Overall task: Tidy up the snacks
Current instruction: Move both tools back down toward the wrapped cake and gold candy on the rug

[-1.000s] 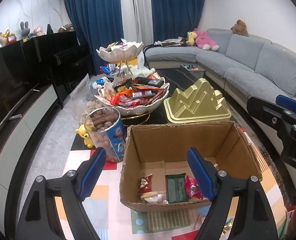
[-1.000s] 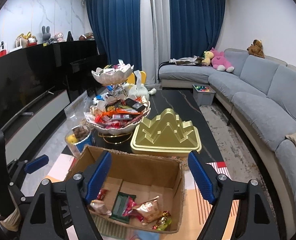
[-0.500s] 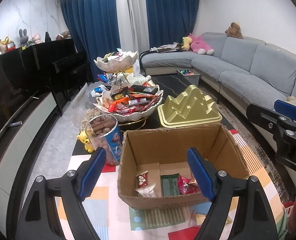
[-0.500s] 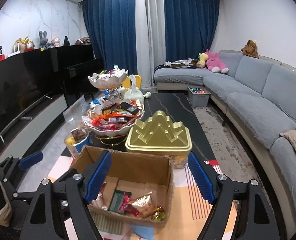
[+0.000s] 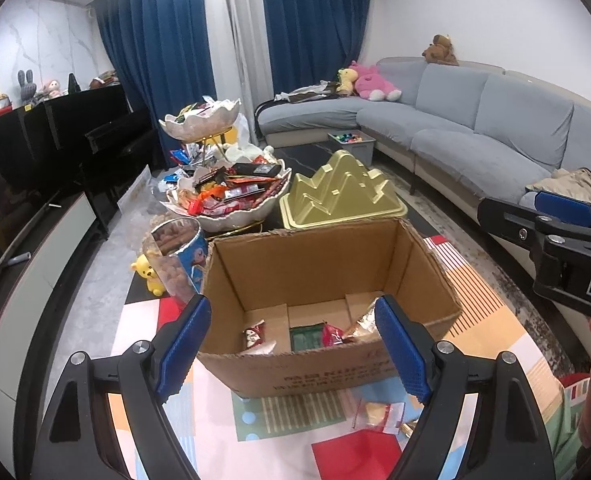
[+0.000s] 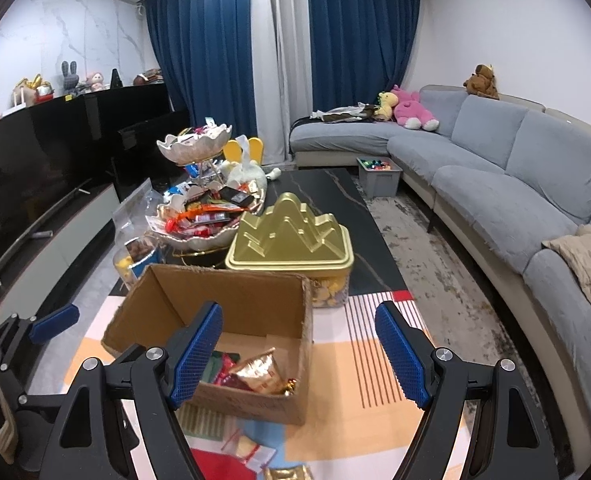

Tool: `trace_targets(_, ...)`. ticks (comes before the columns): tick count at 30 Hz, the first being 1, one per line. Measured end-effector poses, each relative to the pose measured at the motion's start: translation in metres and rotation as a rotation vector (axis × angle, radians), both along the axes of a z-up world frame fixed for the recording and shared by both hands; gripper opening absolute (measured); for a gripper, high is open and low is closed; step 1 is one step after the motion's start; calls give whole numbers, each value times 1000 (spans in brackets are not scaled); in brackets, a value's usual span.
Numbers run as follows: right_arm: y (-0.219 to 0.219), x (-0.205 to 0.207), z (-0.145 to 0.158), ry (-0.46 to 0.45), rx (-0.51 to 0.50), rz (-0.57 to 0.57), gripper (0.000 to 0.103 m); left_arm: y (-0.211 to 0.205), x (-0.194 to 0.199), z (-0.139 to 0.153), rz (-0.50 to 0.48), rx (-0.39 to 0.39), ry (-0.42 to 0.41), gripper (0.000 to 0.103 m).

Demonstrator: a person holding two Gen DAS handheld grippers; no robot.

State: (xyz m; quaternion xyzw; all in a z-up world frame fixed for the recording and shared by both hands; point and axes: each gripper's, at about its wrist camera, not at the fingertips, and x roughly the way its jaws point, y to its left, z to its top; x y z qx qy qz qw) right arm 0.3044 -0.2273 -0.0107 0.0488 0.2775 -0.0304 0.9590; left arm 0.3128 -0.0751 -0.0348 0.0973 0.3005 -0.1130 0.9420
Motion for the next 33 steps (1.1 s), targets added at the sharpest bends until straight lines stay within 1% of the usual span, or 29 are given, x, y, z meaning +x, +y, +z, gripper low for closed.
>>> trace_targets(9, -6, -24, -19, 24, -7, -11, 79, -7, -21, -11, -43, 1, 0, 84)
trace_targets(16, -7, -44, -45, 55, -26, -15, 79, -16, -34, -35, -89, 12, 37, 84)
trace_targets(26, -6, -63, -78, 94, -83, -29, 79, -25, -36, -71, -163, 11, 100, 84)
trace_targets(33, -5, -72, -109, 142, -81, -31, 79, -36, -37, -92, -237, 63, 121, 84)
